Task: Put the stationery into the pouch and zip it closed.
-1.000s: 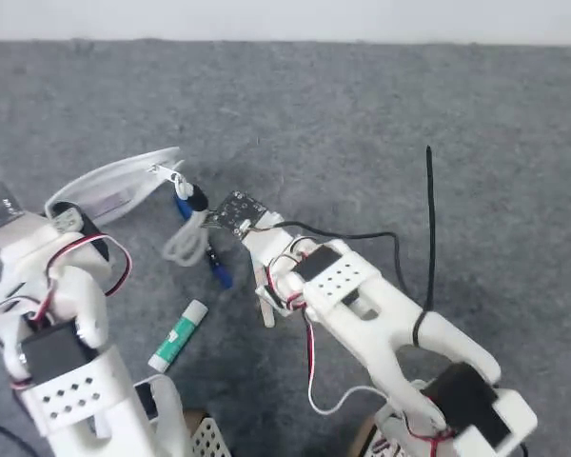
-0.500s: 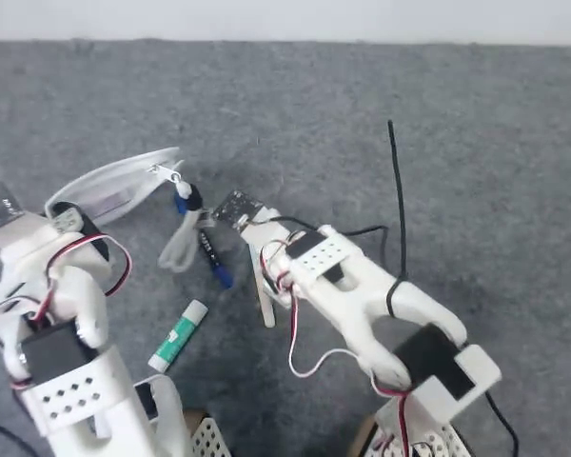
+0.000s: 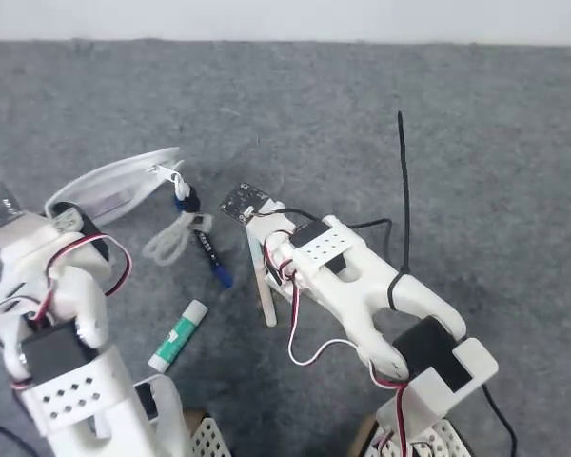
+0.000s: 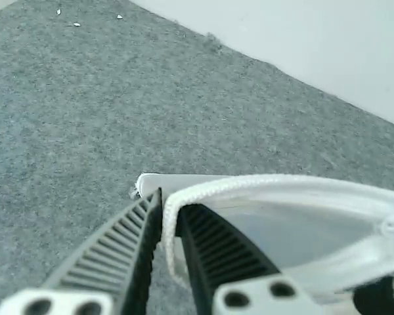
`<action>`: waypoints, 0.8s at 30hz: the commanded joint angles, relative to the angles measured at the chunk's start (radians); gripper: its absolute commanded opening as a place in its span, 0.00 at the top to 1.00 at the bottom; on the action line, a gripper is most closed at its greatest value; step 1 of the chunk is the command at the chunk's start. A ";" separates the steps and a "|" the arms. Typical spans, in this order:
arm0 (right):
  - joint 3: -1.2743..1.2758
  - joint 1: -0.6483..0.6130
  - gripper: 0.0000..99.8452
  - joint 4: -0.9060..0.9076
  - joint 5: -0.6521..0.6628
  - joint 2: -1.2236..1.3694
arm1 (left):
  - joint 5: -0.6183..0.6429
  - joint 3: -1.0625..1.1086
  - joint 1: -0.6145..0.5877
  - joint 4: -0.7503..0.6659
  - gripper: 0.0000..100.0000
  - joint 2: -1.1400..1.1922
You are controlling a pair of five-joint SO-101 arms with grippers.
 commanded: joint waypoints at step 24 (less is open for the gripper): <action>-0.104 0.002 0.99 0.298 -0.239 -0.331 | 0.015 -0.054 -0.005 -0.020 0.99 -0.006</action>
